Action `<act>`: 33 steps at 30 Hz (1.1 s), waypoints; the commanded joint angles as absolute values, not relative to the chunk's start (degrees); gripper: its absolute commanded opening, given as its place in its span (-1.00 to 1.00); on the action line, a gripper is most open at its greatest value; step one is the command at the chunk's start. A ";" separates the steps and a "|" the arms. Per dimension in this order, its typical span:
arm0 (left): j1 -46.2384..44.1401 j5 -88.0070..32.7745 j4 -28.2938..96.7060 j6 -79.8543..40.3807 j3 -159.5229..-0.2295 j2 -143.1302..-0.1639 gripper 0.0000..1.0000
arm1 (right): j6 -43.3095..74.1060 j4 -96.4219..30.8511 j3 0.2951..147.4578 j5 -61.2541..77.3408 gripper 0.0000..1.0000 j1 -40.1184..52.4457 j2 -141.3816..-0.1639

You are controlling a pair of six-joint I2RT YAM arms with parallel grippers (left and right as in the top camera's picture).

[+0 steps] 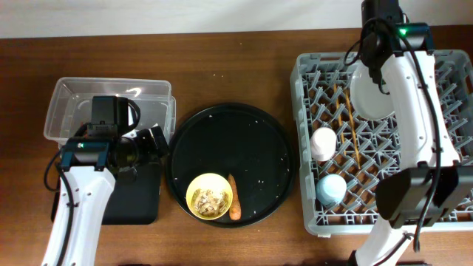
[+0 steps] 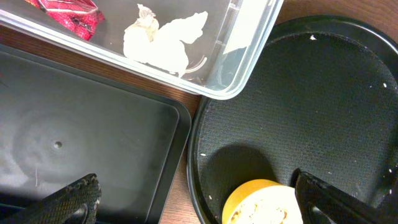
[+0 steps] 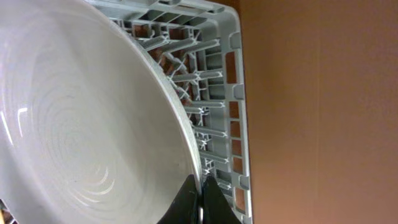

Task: Sort waste into correct bins and load items into the dishwasher rack
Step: 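Lift the white plate and stand it upright in the rack, right gripper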

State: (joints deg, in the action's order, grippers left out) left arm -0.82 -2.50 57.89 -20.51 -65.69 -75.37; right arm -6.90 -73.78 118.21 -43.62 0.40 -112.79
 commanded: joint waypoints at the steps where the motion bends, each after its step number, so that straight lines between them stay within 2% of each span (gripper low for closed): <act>1: -0.58 -1.69 57.95 -20.05 -65.63 -74.87 0.98 | -6.61 -74.13 118.39 -40.49 -0.92 -0.01 -113.95; 6: -0.58 -1.69 57.95 -20.05 -65.63 -74.87 0.98 | -6.85 -74.67 118.39 -40.14 -0.92 0.03 -113.97; 15: -0.58 -1.69 57.95 -20.05 -65.63 -74.87 0.98 | -7.20 -71.44 118.39 -50.83 -0.92 -0.10 -114.06; 18: -0.58 -1.69 57.98 -20.05 -65.63 -74.87 0.98 | -12.21 -67.99 118.39 -55.20 -0.92 -1.04 -114.06; 25: -0.58 -1.69 57.98 -20.05 -65.63 -74.87 0.98 | -13.13 -67.26 115.48 -53.52 -0.92 -4.21 -114.10; 33: -0.58 -1.69 57.98 -20.05 -65.63 -74.87 0.98 | -13.28 -65.36 109.60 -52.73 -0.92 -2.61 -114.17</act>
State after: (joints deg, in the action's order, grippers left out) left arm -0.82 -2.50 57.89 -20.51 -65.69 -75.37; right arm -13.56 -65.54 110.21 -52.25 -2.94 -113.75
